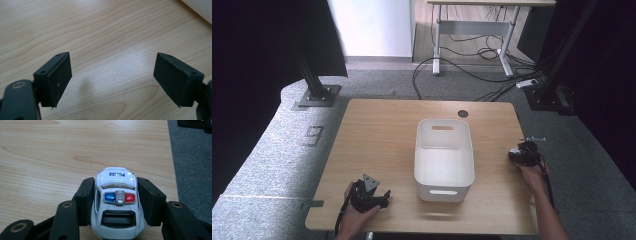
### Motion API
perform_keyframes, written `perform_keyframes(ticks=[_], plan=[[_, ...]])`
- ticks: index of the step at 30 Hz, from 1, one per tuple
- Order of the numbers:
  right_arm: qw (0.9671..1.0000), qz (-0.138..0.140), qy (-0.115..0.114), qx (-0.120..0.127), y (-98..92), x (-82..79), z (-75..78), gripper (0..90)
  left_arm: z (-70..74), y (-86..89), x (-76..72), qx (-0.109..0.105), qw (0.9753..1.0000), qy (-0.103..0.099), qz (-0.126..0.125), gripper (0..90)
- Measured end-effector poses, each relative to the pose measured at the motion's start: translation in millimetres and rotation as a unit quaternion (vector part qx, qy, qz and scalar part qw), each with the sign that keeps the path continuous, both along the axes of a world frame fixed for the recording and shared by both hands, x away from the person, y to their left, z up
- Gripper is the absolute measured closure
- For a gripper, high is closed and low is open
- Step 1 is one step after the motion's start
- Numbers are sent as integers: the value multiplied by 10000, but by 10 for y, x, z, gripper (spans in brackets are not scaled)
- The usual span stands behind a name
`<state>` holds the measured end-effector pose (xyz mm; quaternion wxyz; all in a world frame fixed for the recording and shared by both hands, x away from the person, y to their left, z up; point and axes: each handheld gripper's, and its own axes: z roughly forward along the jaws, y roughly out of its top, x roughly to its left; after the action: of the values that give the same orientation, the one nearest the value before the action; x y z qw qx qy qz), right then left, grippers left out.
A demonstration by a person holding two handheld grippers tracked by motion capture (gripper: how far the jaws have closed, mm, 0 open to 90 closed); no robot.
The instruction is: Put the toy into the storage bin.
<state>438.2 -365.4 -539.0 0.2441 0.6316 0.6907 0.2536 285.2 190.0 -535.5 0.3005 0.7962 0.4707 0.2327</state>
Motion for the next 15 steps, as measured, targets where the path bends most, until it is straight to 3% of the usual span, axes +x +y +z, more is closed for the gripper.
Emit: perform_keyframes(ticks=[15], plan=[[9994,176,-154,265,10,-155,153,502,4,-3,-1,6,10000,-15,3,151]])
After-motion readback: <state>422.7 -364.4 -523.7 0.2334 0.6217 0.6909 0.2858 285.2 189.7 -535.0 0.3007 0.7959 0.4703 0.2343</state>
